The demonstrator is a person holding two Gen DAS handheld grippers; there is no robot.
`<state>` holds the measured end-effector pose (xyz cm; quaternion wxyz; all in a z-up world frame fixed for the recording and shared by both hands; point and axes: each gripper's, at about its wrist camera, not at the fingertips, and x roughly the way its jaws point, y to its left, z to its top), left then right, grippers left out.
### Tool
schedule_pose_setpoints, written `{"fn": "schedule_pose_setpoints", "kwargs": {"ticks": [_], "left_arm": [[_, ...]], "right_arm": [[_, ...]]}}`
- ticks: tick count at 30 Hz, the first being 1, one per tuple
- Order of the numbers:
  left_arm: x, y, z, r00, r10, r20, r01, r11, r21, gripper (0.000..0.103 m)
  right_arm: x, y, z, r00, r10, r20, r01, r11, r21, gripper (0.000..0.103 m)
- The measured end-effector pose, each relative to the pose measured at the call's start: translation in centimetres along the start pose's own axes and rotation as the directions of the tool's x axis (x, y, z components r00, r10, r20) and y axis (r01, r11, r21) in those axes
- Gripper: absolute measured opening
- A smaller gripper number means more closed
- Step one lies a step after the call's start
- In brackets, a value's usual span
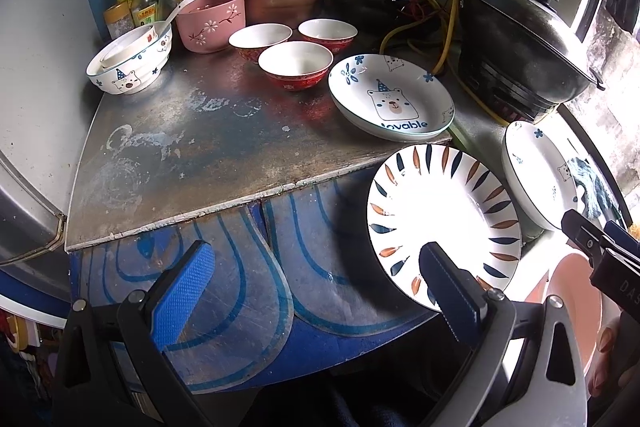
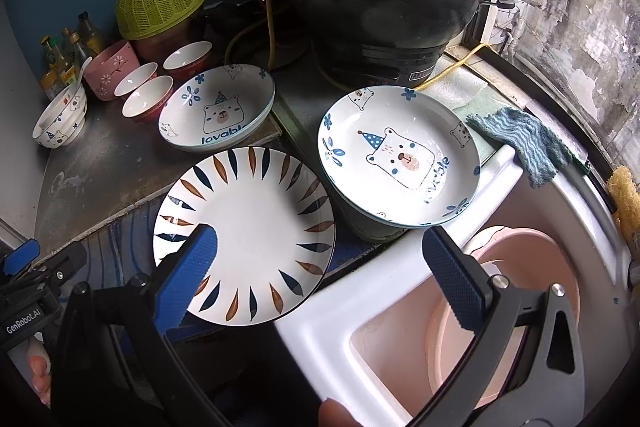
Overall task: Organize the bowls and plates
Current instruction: 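Move both tools toward the white leaf-pattern plate by the sink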
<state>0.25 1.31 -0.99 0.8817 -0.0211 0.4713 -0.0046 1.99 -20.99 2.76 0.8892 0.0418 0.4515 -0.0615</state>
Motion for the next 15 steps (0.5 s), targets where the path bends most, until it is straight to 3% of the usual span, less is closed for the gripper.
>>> {"fn": "schedule_pose_setpoints", "kwargs": {"ticks": [15], "left_arm": [[0.0, 0.29, -0.23, 1.0, -0.009, -0.004, 0.009, 1.0, 0.001, 0.102]], "right_arm": [[-0.12, -0.22, -0.22, 1.0, -0.005, -0.005, 0.005, 1.0, 0.009, 0.103]]}}
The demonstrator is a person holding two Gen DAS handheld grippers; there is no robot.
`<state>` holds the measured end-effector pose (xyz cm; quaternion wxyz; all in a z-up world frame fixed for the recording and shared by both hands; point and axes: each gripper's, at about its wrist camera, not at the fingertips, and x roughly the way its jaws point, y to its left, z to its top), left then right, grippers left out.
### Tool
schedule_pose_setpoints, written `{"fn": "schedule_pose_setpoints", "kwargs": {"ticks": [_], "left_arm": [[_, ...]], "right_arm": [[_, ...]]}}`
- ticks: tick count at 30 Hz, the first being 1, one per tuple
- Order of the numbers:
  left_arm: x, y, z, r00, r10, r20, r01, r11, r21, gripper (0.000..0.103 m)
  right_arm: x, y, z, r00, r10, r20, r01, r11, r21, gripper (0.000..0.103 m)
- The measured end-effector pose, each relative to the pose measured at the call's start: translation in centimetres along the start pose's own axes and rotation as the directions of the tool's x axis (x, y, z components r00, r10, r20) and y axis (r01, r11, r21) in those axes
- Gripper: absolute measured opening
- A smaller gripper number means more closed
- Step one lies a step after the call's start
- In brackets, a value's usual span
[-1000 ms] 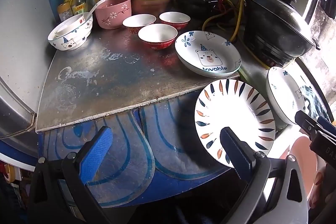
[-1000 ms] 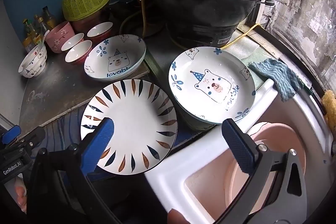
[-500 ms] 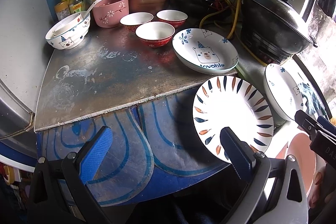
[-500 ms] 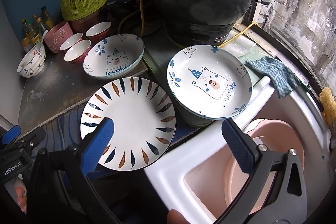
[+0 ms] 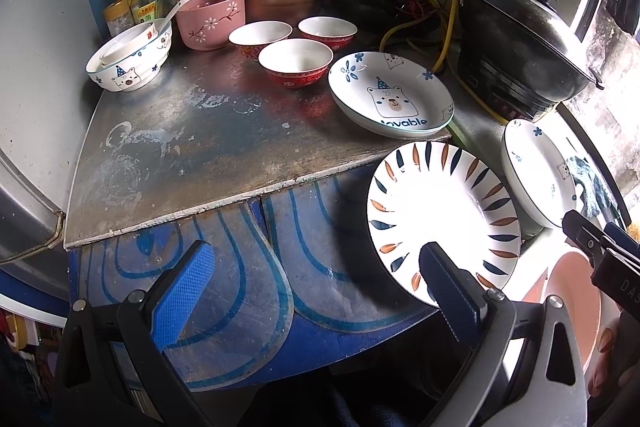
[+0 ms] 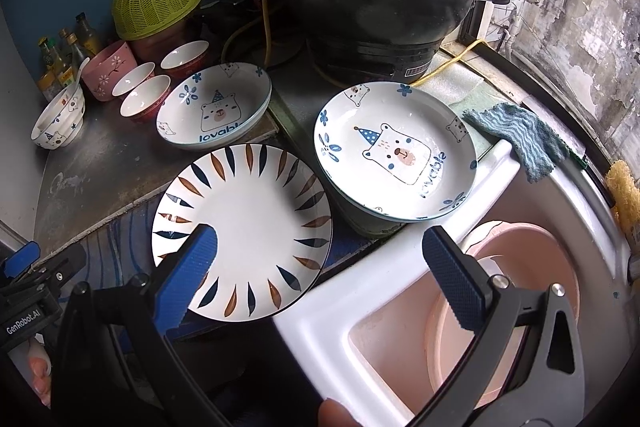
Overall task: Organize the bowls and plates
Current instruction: 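Move both tools toward the white leaf-pattern plate by the sink, then close both tools on the rim of the leaf-pattern plate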
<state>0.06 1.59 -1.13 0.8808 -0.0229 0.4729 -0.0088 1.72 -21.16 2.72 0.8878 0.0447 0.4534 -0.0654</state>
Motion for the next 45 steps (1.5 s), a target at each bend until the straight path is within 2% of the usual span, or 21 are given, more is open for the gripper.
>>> {"fn": "schedule_pose_setpoints", "kwargs": {"ticks": [45], "left_arm": [[0.0, -0.5, -0.7, 0.999, -0.033, -0.026, 0.033, 0.999, 0.008, 0.102]], "right_arm": [[-0.3, -2.3, -0.8, 1.0, 0.001, -0.019, 0.0, 0.998, 0.063, 0.103]]}}
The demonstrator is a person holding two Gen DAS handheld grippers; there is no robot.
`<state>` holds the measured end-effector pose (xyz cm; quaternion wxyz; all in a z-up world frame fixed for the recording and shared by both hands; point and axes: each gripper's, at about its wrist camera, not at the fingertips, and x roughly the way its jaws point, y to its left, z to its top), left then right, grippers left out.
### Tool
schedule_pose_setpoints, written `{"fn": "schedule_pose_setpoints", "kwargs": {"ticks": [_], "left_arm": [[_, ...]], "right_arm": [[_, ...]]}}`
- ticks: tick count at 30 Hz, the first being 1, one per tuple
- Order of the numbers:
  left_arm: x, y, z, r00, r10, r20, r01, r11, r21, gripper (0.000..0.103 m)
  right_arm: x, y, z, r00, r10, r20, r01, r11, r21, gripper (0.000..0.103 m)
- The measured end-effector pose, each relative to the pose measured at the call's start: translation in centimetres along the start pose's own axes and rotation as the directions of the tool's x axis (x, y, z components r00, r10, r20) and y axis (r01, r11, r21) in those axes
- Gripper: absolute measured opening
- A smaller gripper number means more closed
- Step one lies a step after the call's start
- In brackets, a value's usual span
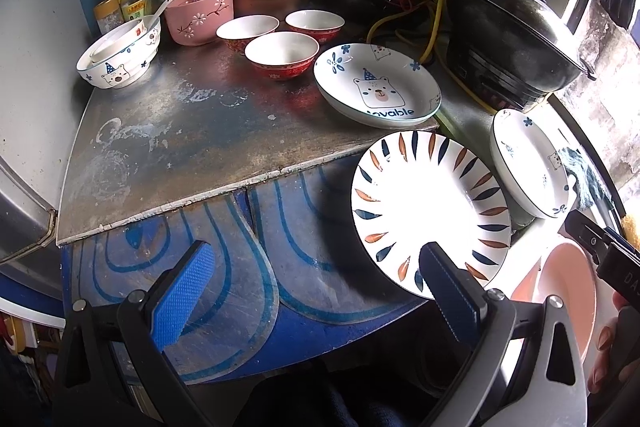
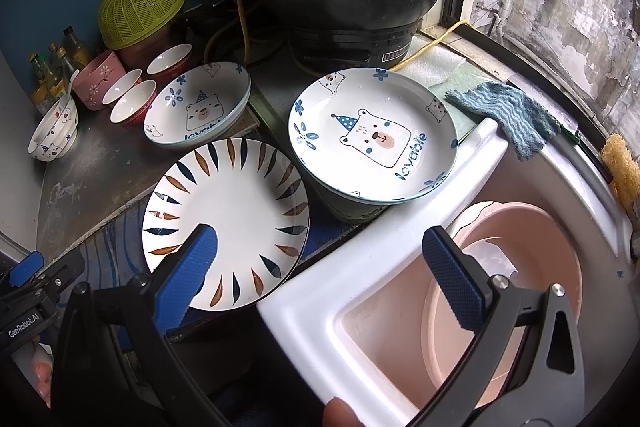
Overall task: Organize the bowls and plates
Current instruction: 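Close both tools on the rim of the leaf-pattern plate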
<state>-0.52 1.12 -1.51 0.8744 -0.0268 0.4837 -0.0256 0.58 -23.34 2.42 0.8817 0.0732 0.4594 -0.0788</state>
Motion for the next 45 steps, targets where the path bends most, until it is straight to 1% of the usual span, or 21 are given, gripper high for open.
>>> {"fn": "schedule_pose_setpoints", "kwargs": {"ticks": [2, 5, 8, 12, 14, 17, 19, 22, 24, 25, 26, 27, 28, 29, 30, 32, 37, 39, 41, 43, 45], "left_arm": [[0.4, 0.1, 0.1, 1.0, -0.012, -0.007, 0.012, 1.0, -0.003, 0.102], [1.3, 0.4, 0.5, 0.998, -0.063, -0.026, 0.063, 0.998, -0.001, 0.102], [2.4, 0.4, 0.6, 0.995, -0.089, -0.037, 0.09, 0.996, 0.006, 0.102], [3.9, 0.4, 0.8, 0.992, -0.115, -0.058, 0.116, 0.993, 0.026, 0.1], [4.6, 0.5, 1.0, 0.988, -0.136, -0.076, 0.138, 0.99, 0.025, 0.095], [5.6, 0.8, 1.3, 0.984, -0.156, -0.091, 0.158, 0.987, 0.023, 0.094], [6.3, 1.0, 1.5, 0.98, -0.173, -0.102, 0.176, 0.984, 0.023, 0.093], [7.5, 1.1, 2.0, 0.973, -0.196, -0.123, 0.2, 0.98, 0.021, 0.085], [8.3, 1.2, 2.3, 0.968, -0.211, -0.134, 0.215, 0.977, 0.012, 0.08], [8.6, 1.2, 2.4, 0.967, -0.218, -0.136, 0.221, 0.975, 0.01, 0.074], [9.0, 1.1, 2.5, 0.963, -0.226, -0.144, 0.23, 0.973, 0.011, 0.062], [9.5, 1.0, 2.7, 0.959, -0.233, -0.159, 0.238, 0.971, 0.013, 0.057], [9.8, 0.9, 2.8, 0.956, -0.237, -0.172, 0.243, 0.97, 0.017, 0.049], [10.1, 0.7, 2.9, 0.955, -0.239, -0.178, 0.247, 0.969, 0.022, 0.047], [10.3, 0.6, 3.0, 0.953, -0.244, -0.181, 0.252, 0.967, 0.026, 0.047], [10.8, 0.6, 3.2, 0.95, -0.248, -0.188, 0.257, 0.966, 0.025, 0.042], [12.4, 0.5, 3.8, 0.939, -0.266, -0.216, 0.276, 0.961, 0.018, 0.032], [12.9, 0.4, 4.1, 0.933, -0.282, -0.225, 0.291, 0.957, 0.011, 0.028], [13.4, 0.3, 4.3, 0.928, -0.291, -0.233, 0.302, 0.953, 0.009, 0.023], [13.8, 0.3, 4.6, 0.922, -0.303, -0.24, 0.314, 0.949, 0.007, 0.018], [14.3, 0.2, 4.9, 0.915, -0.318, -0.249, 0.33, 0.944, 0.004, 0.015]], "right_arm": [[0.1, -0.3, -0.1, 1.0, 0.016, -0.003, -0.016, 1.0, 0.011, 0.103], [0.5, -1.1, -0.1, 0.999, 0.047, -0.01, -0.047, 0.998, 0.038, 0.103], [1.5, -1.9, -0.1, 0.992, 0.122, -0.035, -0.12, 0.991, 0.067, 0.103], [3.7, -2.6, -0.8, 0.97, 0.22, -0.102, -0.208, 0.971, 0.117, 0.103], [4.6, -2.8, -1.2, 0.955, 0.27, -0.119, -0.251, 0.956, 0.152, 0.103], [5.4, -3.2, -1.4, 0.931, 0.347, -0.112, -0.321, 0.926, 0.198, 0.101], [5.8, -3.4, -1.4, 0.913, 0.398, -0.092, -0.371, 0.901, 0.224, 0.097], [6.7, -3.9, -1.1, 0.895, 0.441, -0.063, -0.412, 0.873, 0.261, 0.088], [7.4, -4.1, -0.8, 0.895, 0.441, -0.06, -0.411, 0.871, 0.269, 0.076], [7.8, -4.1, -0.7, 0.895, 0.441, -0.063, -0.41, 0.871, 0.271, 0.072], [8.2, -4.1, -0.7, 0.896, 0.438, -0.07, -0.405, 0.873, 0.272, 0.065], [8.6, -4.1, -0.6, 0.895, 0.439, -0.075, -0.405, 0.871, 0.277, 0.057], [8.9, -4.0, -0.5, 0.895, 0.439, -0.08, -0.402, 0.871, 0.281, 0.053], [9.4, -4.0, -0.5, 0.896, 0.435, -0.087, -0.397, 0.874, 0.281, 0.045], [9.7, -4.0, -0.5, 0.897, 0.433, -0.092, -0.393, 0.875, 0.283, 0.04], [10.4, -4.0, -0.5, 0.896, 0.432, -0.102, -0.388, 0.874, 0.294, 0.038], [11.7, -4.3, -0.8, 0.897, 0.425, -0.121, -0.371, 0.873, 0.318, 0.037], [12.2, -4.4, -1.0, 0.896, 0.426, -0.129, -0.367, 0.871, 0.327, 0.03], [12.5, -4.5, -1.1, 0.895, 0.427, -0.131, -0.366, 0.869, 0.334, 0.025], [12.8, -4.5, -1.1, 0.892, 0.433, -0.132, -0.369, 0.865, 0.341, 0.024], [13.0, -4.5, -1.1, 0.891, 0.434, -0.13, -0.371, 0.864, 0.342, 0.019]]}}
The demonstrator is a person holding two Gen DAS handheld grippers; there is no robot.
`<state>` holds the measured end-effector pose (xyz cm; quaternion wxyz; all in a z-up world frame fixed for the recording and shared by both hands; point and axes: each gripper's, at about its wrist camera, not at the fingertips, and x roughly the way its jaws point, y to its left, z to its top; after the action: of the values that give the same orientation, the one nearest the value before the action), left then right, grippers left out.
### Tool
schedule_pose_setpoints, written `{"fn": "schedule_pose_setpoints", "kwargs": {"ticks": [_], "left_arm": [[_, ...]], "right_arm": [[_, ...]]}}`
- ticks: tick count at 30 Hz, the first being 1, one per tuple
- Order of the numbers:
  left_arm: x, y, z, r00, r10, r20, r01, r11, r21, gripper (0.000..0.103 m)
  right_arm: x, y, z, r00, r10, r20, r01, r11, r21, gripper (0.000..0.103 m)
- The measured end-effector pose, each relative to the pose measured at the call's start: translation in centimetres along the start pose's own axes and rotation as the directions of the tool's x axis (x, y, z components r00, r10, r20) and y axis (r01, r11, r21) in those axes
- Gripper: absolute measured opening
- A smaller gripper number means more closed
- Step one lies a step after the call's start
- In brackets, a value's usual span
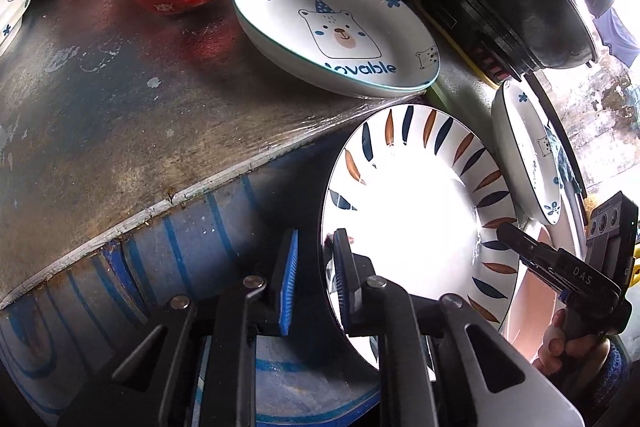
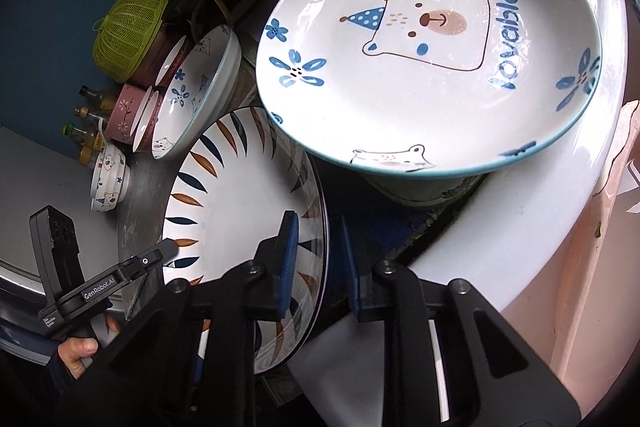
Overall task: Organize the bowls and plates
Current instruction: 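Close both tools on the rim of the leaf-pattern plate, then carry the leaf-pattern plate with both tools over the metal counter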
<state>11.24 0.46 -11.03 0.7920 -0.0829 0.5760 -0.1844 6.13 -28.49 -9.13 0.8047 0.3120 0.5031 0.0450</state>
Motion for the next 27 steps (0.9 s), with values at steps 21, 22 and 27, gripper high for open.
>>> {"fn": "schedule_pose_setpoints", "kwargs": {"ticks": [21, 22, 27], "left_arm": [[0.1, -0.5, 0.2, 1.0, -0.024, 0.0, 0.024, 0.998, 0.057, 0.007], [-0.1, -0.4, 0.1, 1.0, -0.025, 0.004, 0.025, 0.998, 0.053, 0.007], [-1.3, 0.1, -0.1, 0.999, -0.031, 0.026, 0.03, 0.999, 0.045, 0.007]], "right_arm": [[0.6, 0.7, -0.2, 1.0, -0.018, -0.007, 0.017, 0.999, -0.037, 0.012], [0.5, 0.9, -0.2, 1.0, -0.015, -0.005, 0.015, 0.999, -0.042, 0.012], [0.1, 1.9, -0.3, 1.0, -0.004, 0.002, 0.004, 0.998, -0.064, 0.011]]}}
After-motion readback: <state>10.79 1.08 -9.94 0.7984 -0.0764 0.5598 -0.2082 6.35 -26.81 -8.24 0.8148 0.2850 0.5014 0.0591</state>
